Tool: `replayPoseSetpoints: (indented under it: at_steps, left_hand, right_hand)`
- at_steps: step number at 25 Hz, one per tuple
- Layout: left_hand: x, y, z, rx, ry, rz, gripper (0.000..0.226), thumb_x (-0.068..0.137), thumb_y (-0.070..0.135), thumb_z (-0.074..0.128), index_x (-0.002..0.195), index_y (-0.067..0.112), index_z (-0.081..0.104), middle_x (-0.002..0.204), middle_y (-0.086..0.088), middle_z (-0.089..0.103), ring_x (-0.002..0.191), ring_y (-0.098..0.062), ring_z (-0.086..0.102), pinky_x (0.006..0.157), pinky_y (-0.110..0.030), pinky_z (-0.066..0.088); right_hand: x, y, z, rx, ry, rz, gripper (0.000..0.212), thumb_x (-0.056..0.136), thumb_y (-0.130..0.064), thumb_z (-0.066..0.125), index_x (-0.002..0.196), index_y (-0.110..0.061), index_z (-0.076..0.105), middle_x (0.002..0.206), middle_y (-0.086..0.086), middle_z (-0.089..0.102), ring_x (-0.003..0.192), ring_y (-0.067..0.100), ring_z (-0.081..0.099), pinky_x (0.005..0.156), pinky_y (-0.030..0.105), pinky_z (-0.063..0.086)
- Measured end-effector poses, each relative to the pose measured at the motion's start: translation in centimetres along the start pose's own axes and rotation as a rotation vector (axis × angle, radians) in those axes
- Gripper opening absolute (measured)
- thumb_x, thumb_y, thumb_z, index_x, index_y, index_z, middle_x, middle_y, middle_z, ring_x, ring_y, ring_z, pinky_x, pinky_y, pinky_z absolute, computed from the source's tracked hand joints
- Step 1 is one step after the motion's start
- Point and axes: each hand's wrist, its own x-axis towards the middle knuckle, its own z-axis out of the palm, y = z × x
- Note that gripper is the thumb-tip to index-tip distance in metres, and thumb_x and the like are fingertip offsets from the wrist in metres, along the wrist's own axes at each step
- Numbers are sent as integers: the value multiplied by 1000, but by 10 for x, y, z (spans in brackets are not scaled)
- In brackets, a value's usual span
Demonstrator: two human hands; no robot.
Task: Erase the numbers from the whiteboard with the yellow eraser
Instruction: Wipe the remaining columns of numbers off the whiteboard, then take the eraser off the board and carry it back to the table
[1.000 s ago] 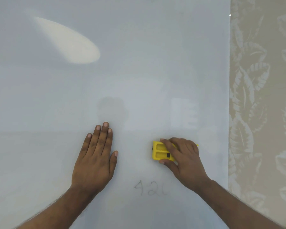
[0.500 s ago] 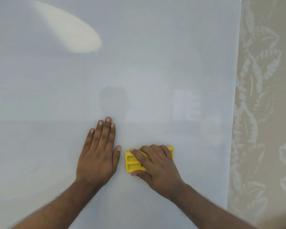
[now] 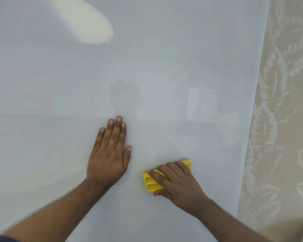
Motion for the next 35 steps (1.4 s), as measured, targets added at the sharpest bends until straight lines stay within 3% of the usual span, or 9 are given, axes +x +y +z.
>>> replayPoseSetpoints:
  at_steps: [10,15,18,23,27,30,33,35]
  left_hand:
    - [-15,-1,3,3,-40,23,66,104,35,31,159,3,14,169,-12,8,157,-26,5,128,-43,6]
    - [-28,0,3,-13,-79,28,67,104,36,30,159,3,12,170,-11,6,157,-27,5,128,-43,5]
    - [-35,1,0,-24,-110,35,68,104,37,31,159,4,11,170,-11,5,157,-27,5,128,-43,6]
    - [-40,0,-12,-28,-179,66,68,103,36,33,159,3,13,169,-12,8,157,-28,8,126,-45,13]
    - [-50,5,-29,-100,-258,54,71,101,39,34,158,1,16,169,-14,11,157,-28,10,125,-44,15]
    - [-71,19,-35,-181,-320,130,71,99,43,41,155,1,28,167,-15,20,155,-30,19,122,-43,20]
    - [-90,37,-42,-259,-383,346,67,93,55,47,142,9,56,153,-8,50,142,-26,45,114,-37,39]
    - [-89,50,-49,-305,-460,401,73,84,70,52,135,18,63,137,3,64,128,-17,61,100,-27,52]
  right_hand:
    - [-33,15,4,-4,-21,95,54,97,-54,46,143,-28,38,122,-3,52,106,24,52,98,40,34]
    - [-45,11,3,9,-87,134,50,99,-32,42,147,-25,32,123,-4,50,105,24,51,98,40,34]
    - [-57,8,-3,44,-174,123,52,94,-31,45,145,-25,35,120,-4,54,104,23,52,99,37,33]
    - [-73,7,-23,54,-381,59,74,76,-41,75,141,-27,41,110,-9,56,95,16,54,94,31,39]
    - [-74,6,-47,94,-410,129,80,68,-43,82,139,-28,47,110,-9,60,96,15,59,89,29,48]
    - [-62,0,-59,238,-422,246,76,77,-39,77,143,-26,41,118,-6,57,105,18,56,94,33,46]
    - [-44,-11,-65,371,-430,338,72,83,-41,69,145,-28,34,128,-10,51,114,15,44,100,27,33]
    - [-33,-19,-68,413,-409,367,73,80,-42,71,142,-28,35,126,-13,50,113,12,42,96,23,31]
